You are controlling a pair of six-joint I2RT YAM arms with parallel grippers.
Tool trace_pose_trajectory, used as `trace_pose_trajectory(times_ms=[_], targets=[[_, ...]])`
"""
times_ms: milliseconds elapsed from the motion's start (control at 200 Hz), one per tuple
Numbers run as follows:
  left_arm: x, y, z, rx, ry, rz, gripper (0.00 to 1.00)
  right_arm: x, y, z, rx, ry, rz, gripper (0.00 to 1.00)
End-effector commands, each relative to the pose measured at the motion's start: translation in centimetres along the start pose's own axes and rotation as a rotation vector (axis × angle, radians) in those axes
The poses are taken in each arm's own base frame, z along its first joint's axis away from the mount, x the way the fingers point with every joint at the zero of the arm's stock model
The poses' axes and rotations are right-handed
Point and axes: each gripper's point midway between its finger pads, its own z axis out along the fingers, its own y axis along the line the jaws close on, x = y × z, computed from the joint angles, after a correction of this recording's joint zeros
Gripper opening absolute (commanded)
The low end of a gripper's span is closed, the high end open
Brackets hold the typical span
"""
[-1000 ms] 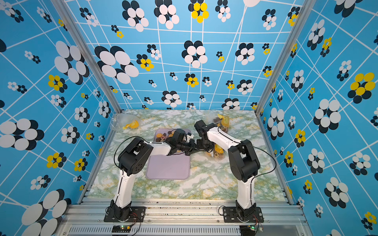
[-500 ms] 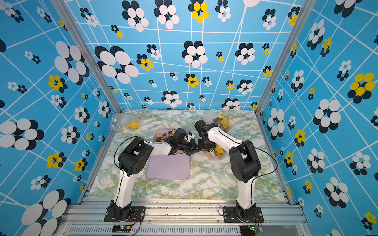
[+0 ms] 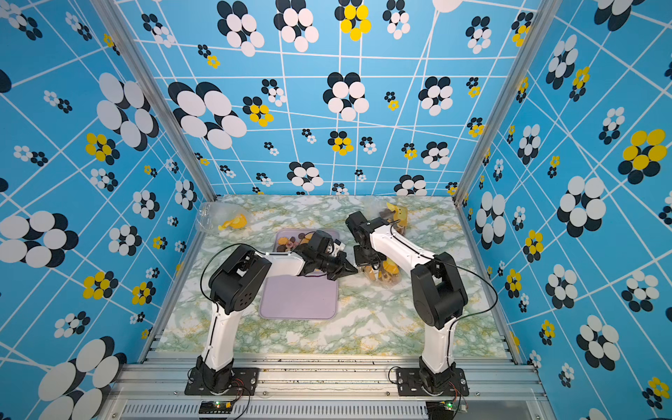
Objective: Pour cookies out of the ziploc bag
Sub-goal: Open the ziploc bag at the center of the board.
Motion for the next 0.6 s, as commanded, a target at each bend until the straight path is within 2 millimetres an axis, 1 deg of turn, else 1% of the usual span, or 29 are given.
trace_pose_trajectory(times_ms=[0, 205, 250, 260, 285, 480, 595], targets=[[0.2, -1.4, -1.8, -0.048, -0.015, 0.083, 0.0, -0.6, -1.3, -2.3, 0.029, -0.037, -0.004, 0.0], [0.7, -2.0, -3.1, -0.09, -0.018, 0.14, 0.0, -1.0, -1.6, -4.2, 0.016, -0.056, -0.004, 0.0], [0.8, -2.1, -3.4, -0.103, -0.019, 0.155, 0.0, -0.7, -1.6, -4.2, 0.01, -0.042, -0.02, 0.0], [0.8, -2.1, -3.5, -0.106, -0.019, 0.158, 0.0, -1.4, -1.5, -4.9, 0.002, -0.062, -0.016, 0.0], [0.9, -2.2, -3.7, -0.115, -0.018, 0.168, 0.0, -1.6, -1.4, -5.3, -0.004, -0.067, -0.023, 0.0], [1.2, -2.4, -5.2, -0.192, -0.018, 0.232, 0.0, -1.9, -1.0, -7.5, -0.06, -0.073, -0.065, 0.0], [1.3, -2.1, -5.7, -0.221, -0.018, 0.251, 0.0, -1.9, -0.8, -8.3, -0.083, -0.077, -0.065, 0.0]])
